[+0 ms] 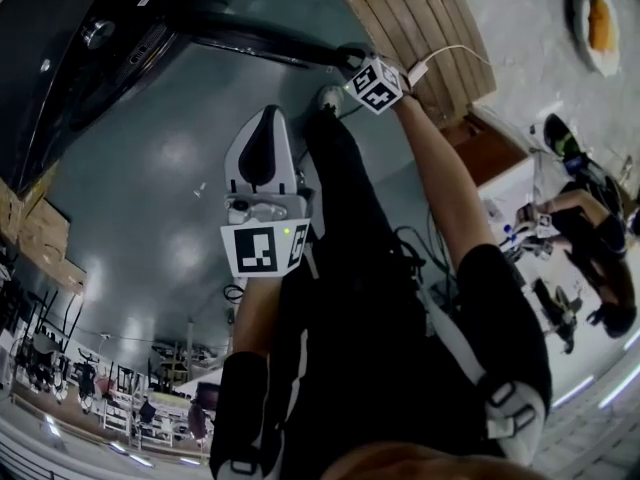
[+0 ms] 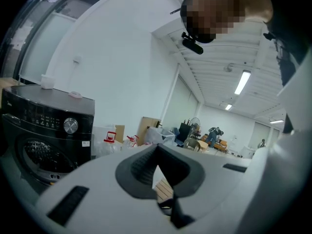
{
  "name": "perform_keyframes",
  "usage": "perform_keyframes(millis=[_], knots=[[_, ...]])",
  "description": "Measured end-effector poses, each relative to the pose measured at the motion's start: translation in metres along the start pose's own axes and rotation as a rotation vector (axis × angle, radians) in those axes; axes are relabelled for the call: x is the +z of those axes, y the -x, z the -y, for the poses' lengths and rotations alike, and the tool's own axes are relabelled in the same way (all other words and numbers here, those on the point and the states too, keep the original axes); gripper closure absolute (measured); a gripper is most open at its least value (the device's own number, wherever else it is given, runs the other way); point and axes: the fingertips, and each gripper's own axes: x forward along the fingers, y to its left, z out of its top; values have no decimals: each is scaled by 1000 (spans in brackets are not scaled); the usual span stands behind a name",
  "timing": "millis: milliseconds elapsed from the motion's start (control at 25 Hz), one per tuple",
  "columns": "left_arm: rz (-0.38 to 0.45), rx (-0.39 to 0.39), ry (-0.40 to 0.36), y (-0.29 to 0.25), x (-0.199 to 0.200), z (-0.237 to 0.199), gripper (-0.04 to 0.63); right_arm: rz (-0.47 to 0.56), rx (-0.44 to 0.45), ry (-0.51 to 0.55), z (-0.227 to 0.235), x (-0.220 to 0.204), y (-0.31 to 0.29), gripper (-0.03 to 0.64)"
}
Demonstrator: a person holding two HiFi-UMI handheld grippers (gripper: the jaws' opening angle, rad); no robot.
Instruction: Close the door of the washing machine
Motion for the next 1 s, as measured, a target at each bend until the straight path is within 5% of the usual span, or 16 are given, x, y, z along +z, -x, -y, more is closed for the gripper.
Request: perform_keyframes(millis=[1000], knots=[[70, -30, 14, 224, -43, -98, 591, -3, -158, -277, -238, 1, -31, 549]])
